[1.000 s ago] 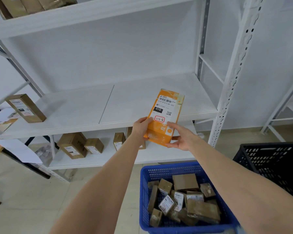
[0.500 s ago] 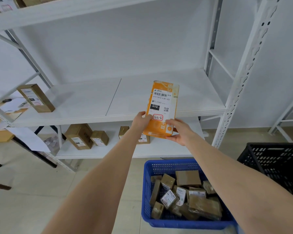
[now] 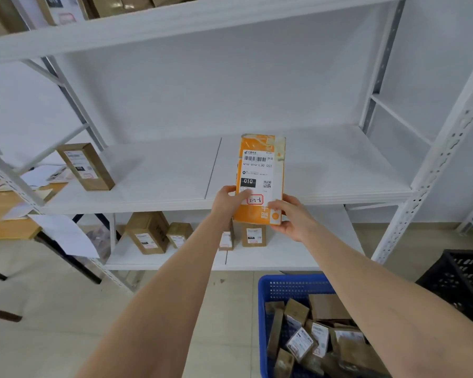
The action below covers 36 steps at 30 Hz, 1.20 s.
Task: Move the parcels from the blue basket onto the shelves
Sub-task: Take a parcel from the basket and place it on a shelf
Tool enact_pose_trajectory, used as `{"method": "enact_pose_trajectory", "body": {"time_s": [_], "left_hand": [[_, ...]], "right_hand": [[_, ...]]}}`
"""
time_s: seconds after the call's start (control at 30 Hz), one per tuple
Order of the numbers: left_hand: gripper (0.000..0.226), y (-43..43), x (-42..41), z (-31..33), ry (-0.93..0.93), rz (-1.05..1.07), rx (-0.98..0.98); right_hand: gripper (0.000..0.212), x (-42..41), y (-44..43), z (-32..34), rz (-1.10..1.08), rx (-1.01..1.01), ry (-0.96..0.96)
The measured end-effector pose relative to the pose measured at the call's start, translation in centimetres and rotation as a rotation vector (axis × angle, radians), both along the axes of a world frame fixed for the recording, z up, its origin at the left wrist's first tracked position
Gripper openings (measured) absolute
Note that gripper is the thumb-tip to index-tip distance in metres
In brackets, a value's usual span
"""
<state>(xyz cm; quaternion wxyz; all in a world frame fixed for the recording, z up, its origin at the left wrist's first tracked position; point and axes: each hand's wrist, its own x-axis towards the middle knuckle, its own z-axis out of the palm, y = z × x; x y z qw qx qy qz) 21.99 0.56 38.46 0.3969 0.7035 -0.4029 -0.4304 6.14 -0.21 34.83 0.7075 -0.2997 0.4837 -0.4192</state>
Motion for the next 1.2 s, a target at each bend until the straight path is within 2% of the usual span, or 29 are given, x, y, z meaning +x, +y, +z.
{"method": "enact_pose_trajectory", "body": {"time_s": [0.33,0.47,0.7,1.2], "left_hand": [[0.057,-4.4,14.0,2.9,0.046,-0.152,-0.033],[0.081,-4.6,16.5,5.5,0.101,-0.199,-0.068],[0.073,-2.8,17.9,10.8,0.056,-0.284,-0.134],[0.076,2.6,16.3,23.2,0.026,-0.338,-0.425]], "right_hand": [[0.062,12.9,-1.8,2.6,-0.098,-0.045,0.010],[0.060,15.2,-2.0,5.2,-0.080,-0.115,0.102],[0.057,16.1,-0.6,9.7,-0.062,-0.214,0.153],[0.061,13.9,3.8,21.7,-0.120,-0.486,0.091]]}}
